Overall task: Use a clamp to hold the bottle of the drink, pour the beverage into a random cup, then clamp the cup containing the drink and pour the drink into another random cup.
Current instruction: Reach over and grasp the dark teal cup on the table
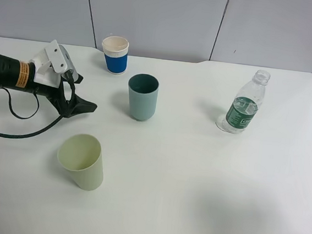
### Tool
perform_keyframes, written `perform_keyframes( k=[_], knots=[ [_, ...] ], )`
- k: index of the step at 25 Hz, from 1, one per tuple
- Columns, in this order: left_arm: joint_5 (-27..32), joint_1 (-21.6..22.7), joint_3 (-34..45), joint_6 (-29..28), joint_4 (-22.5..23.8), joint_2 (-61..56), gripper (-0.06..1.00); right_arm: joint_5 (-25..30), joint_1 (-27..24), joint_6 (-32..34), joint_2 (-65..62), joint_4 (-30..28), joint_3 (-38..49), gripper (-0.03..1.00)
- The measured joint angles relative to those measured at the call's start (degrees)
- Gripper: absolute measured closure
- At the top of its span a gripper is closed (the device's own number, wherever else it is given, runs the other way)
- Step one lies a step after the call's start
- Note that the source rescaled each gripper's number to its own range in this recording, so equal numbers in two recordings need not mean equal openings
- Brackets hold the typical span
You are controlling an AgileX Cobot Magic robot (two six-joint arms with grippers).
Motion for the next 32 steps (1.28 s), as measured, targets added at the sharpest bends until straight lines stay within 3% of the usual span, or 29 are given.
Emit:
perform_keyframes(
  k=[13, 18, 32],
  knots=[
    [-3.5, -1.0, -8.4, -0.7, 8.1, 8.5, -0.06, 0.0, 0.0, 0.0, 0.0, 0.0, 0.0, 0.02],
    [-7.2, -3.4, -11.9, -0.7, 8.9, 11.3, -0.06, 0.0, 0.0, 0.0, 0.0, 0.0, 0.0, 0.02],
    [-10.3, -10.4, -19.8, -0.7, 10.3, 15.3, -0.06, 0.0, 0.0, 0.0, 0.0, 0.0, 0.0, 0.02]
  ],
)
